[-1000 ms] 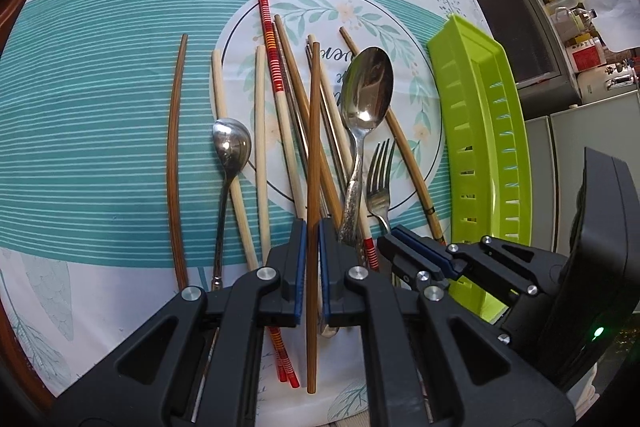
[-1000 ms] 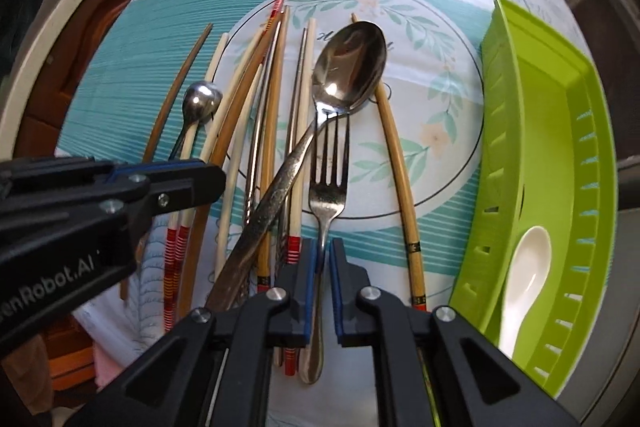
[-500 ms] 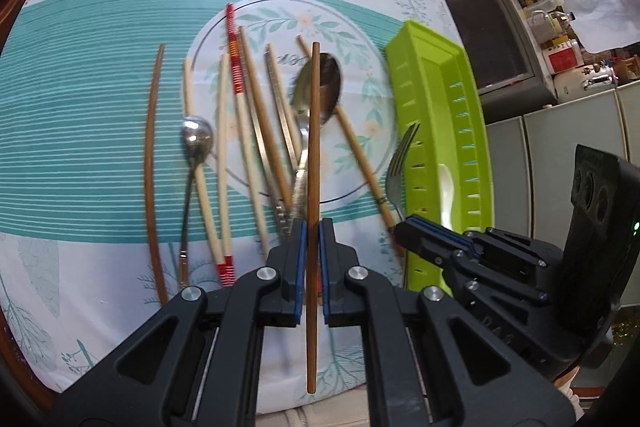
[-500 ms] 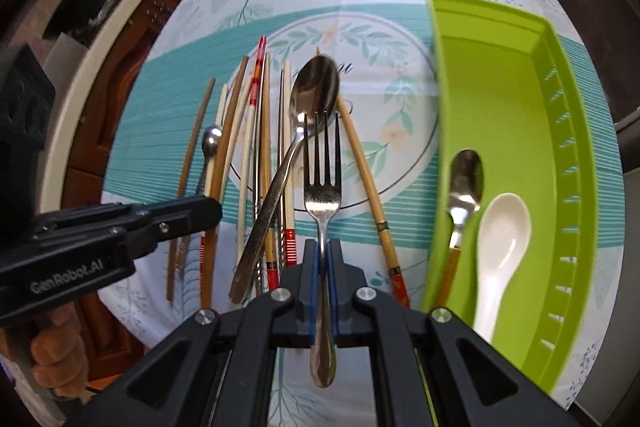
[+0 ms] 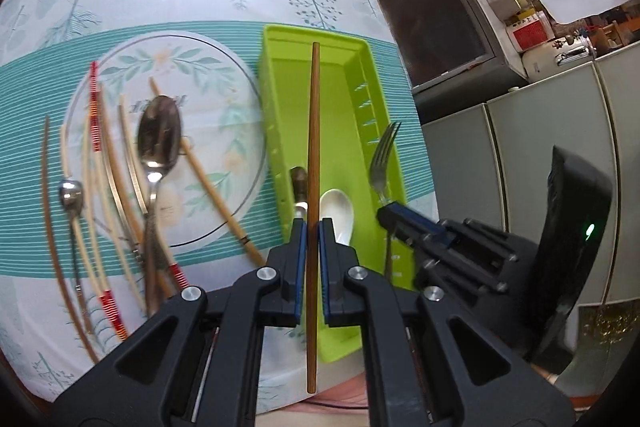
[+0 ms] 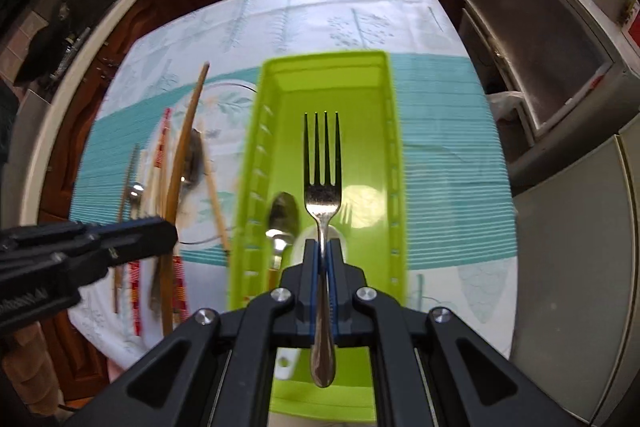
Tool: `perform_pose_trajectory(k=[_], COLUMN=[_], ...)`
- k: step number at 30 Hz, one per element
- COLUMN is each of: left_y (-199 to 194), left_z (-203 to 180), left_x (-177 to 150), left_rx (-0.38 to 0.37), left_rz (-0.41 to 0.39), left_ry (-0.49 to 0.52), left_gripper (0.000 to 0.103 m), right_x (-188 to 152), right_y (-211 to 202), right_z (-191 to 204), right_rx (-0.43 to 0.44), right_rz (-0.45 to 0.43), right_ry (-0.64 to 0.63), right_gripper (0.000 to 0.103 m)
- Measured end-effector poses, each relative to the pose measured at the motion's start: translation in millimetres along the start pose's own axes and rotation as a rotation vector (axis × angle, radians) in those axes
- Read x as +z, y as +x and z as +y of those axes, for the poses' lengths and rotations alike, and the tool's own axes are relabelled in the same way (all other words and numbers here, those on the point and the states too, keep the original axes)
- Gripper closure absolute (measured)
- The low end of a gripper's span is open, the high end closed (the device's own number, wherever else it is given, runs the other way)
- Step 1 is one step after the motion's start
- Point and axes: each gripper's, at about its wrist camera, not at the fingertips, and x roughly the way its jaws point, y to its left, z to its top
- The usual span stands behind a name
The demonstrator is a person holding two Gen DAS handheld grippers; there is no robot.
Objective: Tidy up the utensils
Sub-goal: 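Lower the chopstick into the green tray with the left tool while the right tool lowers the fork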
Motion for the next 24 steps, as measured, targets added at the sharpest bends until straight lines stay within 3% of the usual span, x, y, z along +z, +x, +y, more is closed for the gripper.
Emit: perform_pose_trajectory(k=[5, 12, 24], left_y=[31.5, 65.0, 58.4], left_z=[-11.2, -6.9, -11.3], left_x=[11.3, 13.5, 5.3], left_rx=[0.036, 0.094, 0.119], left_rz=[0.017, 0.039, 0.036], left_ry=[-0.010, -0.017, 0.034], left_gripper=[0.099, 0.099, 0.098], right_x=[-6.9, -3.8, -0.6], right_y=[23.9, 32.6, 43.3], right_z=[-16.7, -21.1, -11.8], right_rx=[-0.007, 0.006, 0.153], right_rz=[0.052, 0.049, 0.109], right_ry=[0.010, 0.033, 0.081], right_gripper=[0.099, 0.099, 0.099])
